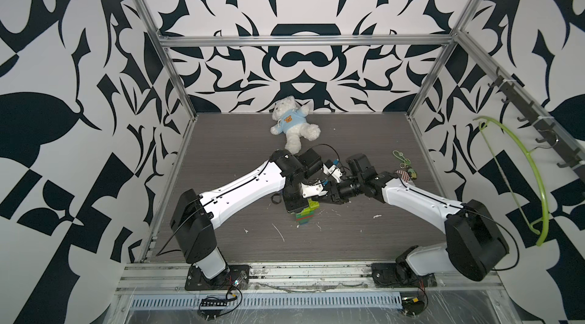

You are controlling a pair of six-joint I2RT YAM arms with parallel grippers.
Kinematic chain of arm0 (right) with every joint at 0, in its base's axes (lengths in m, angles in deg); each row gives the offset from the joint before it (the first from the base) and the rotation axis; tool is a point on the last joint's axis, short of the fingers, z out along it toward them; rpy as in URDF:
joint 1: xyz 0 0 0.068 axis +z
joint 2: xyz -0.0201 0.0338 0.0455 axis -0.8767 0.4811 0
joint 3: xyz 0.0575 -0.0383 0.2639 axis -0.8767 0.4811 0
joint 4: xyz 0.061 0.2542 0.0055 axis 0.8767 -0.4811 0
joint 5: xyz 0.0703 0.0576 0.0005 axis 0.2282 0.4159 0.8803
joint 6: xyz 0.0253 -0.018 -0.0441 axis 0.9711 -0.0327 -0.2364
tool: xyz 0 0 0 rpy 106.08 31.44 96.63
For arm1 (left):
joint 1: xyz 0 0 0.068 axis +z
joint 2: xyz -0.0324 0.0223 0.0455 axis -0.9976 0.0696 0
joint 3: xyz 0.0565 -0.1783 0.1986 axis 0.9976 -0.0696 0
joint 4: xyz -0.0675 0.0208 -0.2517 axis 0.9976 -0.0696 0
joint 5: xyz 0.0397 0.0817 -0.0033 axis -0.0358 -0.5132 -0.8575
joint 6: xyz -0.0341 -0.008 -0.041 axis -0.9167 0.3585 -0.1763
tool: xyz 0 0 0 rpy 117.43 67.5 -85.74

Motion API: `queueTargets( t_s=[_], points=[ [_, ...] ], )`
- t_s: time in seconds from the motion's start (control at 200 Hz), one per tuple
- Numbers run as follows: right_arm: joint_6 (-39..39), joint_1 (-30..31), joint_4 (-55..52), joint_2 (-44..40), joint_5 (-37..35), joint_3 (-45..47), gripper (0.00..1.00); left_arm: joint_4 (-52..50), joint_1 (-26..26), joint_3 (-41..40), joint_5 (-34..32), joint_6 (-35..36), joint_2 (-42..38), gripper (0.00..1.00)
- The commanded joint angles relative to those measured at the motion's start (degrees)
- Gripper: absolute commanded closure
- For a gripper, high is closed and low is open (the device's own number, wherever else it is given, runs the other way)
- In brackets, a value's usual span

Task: Assemble a carrot with lego
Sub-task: Assemble the lego brick with the lego brick.

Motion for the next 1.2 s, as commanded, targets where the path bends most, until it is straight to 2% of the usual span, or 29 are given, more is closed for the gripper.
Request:
queueTargets(
  t_s=[0.0,1.195],
  points=[
    [0.0,0.2,0.2,-0.4,-0.2,0.9,0.46,-0.3,-0.2,-1.3,-0.2,-1.2,0.9,0.85],
    [-0.2,0.2,-0.9,-1.1,-1.4,1.2,0.46,1.6,-0.3,-5.7,0.4,-1.5,-2.2,0.84]
  ],
)
